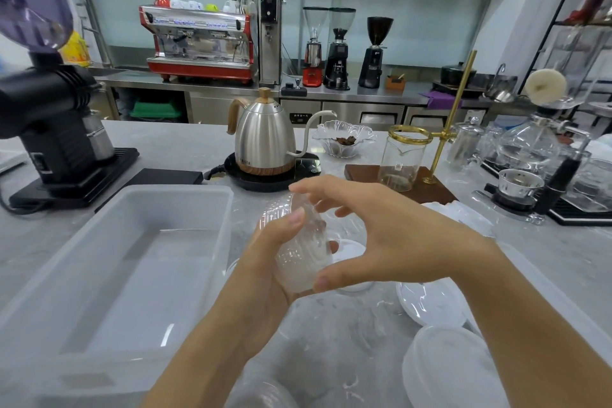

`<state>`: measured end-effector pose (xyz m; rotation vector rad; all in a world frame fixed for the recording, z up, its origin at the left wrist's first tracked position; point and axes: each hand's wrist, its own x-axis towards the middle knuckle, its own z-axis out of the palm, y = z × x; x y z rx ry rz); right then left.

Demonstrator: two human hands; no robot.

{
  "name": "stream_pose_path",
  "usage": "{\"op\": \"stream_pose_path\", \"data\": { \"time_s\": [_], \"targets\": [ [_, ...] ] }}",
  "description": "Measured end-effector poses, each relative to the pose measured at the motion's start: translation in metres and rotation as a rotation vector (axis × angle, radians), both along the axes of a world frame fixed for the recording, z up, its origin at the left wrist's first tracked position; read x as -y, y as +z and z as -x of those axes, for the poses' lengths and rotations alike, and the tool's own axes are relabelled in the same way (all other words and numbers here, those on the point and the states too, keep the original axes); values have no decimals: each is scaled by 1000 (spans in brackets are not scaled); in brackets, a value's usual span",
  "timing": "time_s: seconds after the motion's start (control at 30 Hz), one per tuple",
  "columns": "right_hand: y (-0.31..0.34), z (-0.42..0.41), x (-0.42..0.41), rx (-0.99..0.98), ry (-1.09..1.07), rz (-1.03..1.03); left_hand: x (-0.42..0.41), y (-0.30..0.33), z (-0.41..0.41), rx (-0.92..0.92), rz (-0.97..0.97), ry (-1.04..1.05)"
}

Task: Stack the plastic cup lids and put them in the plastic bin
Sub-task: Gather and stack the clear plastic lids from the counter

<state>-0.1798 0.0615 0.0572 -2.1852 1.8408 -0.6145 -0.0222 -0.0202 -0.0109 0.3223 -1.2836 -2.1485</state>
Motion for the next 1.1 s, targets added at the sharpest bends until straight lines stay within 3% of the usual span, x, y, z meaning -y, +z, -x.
{"op": "stream_pose_path", "data": {
  "time_s": [0.1,0.27,0.43,0.67,0.8,1.1],
  "targets": [
    [11,9,-9,26,-38,31,-1,-2,0,5,-64,20],
    [40,46,-42,106,-259,248,0,-1,1,-40,-112,12],
    [25,68,-75,258,-384,396,-3,-2,4,-22,-85,-7],
    [-25,92,-125,238,-602,289,0,-8,5,18,-50,0],
    [-53,109,-144,172,-703,119,2,-11,5,14,-52,-22],
    [-84,118,-151,90,-623,-347,2,-14,1,55,-48,31]
  ]
}}
